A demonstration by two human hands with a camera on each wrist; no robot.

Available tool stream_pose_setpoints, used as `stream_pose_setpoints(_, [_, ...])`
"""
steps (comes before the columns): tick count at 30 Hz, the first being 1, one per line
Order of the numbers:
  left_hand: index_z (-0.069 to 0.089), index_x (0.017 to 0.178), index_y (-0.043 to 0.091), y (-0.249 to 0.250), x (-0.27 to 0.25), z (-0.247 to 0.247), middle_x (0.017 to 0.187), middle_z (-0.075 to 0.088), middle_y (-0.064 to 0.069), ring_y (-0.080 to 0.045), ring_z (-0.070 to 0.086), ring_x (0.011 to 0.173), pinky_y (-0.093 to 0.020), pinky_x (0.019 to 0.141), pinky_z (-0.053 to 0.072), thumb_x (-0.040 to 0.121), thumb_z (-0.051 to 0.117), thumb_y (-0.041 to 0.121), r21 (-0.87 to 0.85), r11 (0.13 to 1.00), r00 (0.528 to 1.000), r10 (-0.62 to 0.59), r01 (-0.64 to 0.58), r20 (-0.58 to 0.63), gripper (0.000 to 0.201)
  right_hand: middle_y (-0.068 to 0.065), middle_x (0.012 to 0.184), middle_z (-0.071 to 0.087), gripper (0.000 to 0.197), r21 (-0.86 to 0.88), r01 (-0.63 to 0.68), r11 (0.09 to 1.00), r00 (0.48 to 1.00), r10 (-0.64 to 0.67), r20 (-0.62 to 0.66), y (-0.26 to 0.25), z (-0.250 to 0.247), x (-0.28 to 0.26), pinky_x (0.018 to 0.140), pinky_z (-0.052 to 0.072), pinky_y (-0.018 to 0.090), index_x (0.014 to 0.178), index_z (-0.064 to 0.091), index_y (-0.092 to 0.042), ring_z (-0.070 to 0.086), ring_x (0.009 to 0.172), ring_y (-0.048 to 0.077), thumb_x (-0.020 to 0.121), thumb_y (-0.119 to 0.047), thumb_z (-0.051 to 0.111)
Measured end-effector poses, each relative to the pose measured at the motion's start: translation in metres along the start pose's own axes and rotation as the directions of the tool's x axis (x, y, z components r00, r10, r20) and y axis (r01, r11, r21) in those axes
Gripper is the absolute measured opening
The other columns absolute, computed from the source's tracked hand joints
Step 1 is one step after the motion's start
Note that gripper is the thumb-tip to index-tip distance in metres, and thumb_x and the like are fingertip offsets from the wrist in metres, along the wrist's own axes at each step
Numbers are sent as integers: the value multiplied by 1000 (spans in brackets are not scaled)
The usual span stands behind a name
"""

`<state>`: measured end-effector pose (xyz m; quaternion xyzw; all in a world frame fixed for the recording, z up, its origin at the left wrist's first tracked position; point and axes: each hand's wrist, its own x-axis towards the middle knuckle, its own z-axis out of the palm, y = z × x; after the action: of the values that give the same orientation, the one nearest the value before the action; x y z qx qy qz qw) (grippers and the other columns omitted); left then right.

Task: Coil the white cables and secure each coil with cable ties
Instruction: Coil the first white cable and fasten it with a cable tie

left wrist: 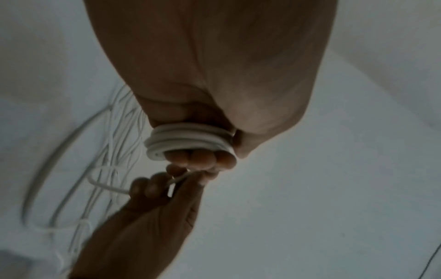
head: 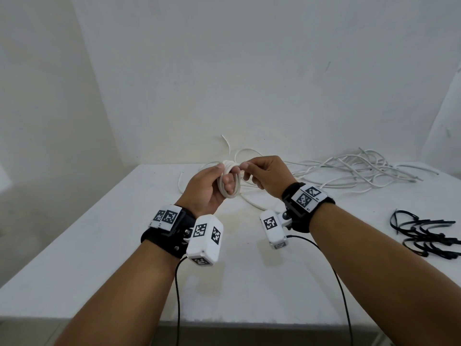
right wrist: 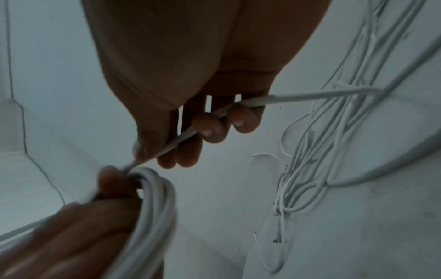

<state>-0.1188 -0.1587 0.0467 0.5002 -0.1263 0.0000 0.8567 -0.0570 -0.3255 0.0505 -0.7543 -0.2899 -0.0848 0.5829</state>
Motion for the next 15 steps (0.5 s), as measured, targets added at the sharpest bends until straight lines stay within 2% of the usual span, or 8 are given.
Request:
stream_pose_setpoints(3, [53, 104, -6, 2, 0, 3, 62, 50, -1, -13, 46, 57, -21, 60, 42, 101, 37, 20, -221, 975, 1000, -8, 12, 21, 31, -2, 59, 59, 46, -36, -39, 999, 999, 39, 10, 1, 10, -1, 47, 35, 21, 54, 69, -36, 42, 45, 10, 99, -33, 58])
stream_pose_setpoints(6, [58, 92, -5, 5, 1, 3, 65, 53, -3, -13, 50, 60, -21, 63, 49, 95, 42, 20, -350, 937, 998, 15, 7, 60, 30, 1, 57, 52, 48, -79, -101, 992, 994, 104, 29, 3, 17, -1, 48, 33, 24, 57, 59, -21, 38, 49, 15, 101, -40, 52])
stream_pose_setpoints(7, [56, 97, -5, 5, 2, 3, 67, 56, -3, -13, 52, 64, -21, 66, 50, 95, 42, 19, -362, 932, 998, 43, -22, 51, 28, 1, 57, 51, 49, -150, -114, 982, 991, 122, 51, 2, 20, -1, 50, 34, 24, 59, 55, -16, 39, 48, 15, 102, -39, 49])
stream_pose_setpoints(9, [54, 104, -6, 6, 5, 3, 71, 61, -4, -12, 54, 69, -21, 69, 52, 98, 42, 15, -326, 938, 993, 104, -114, -48, 25, -1, 59, 53, 45, -366, -96, 926, 975, 160, 151, -2, 28, -5, 54, 35, 25, 63, 55, -17, 43, 49, 12, 103, -33, 44])
stream_pose_setpoints(10, [56, 103, -6, 6, 8, 2, 72, 62, -5, -12, 56, 69, -22, 68, 52, 100, 41, 13, -253, 953, 982, 141, -168, -122, 24, 0, 64, 55, 41, -460, -69, 885, 959, 185, 213, -3, 32, -8, 56, 37, 26, 70, 60, -16, 46, 54, 11, 104, -31, 42])
stream_pose_setpoints(12, [62, 97, -1, 4, 13, -2, 71, 62, -4, -14, 57, 66, -25, 70, 51, 102, 43, 13, 38, 968, 939, 249, -247, -237, 24, 4, 76, 58, 40, -570, 5, 822, 927, 210, 311, -5, 41, -13, 65, 41, 32, 84, 62, -6, 50, 66, 17, 105, -31, 39])
stream_pose_setpoints(13, [64, 93, 3, 3, 14, -5, 70, 61, -4, -15, 57, 65, -27, 72, 49, 102, 45, 14, 233, 939, 914, 311, -253, -260, 24, 5, 77, 57, 40, -600, 35, 800, 915, 215, 340, -7, 44, -15, 68, 41, 34, 84, 59, -4, 50, 68, 19, 105, -31, 38])
stream_pose_setpoints(15, [64, 82, 8, -1, 14, -12, 70, 62, -3, -10, 57, 66, -23, 70, 48, 101, 47, 18, 608, 766, 878, 421, -208, -230, 27, 1, 70, 54, 38, -643, 84, 761, 895, 226, 385, -12, 47, -16, 64, 38, 34, 81, 55, -5, 47, 64, 18, 105, -28, 38])
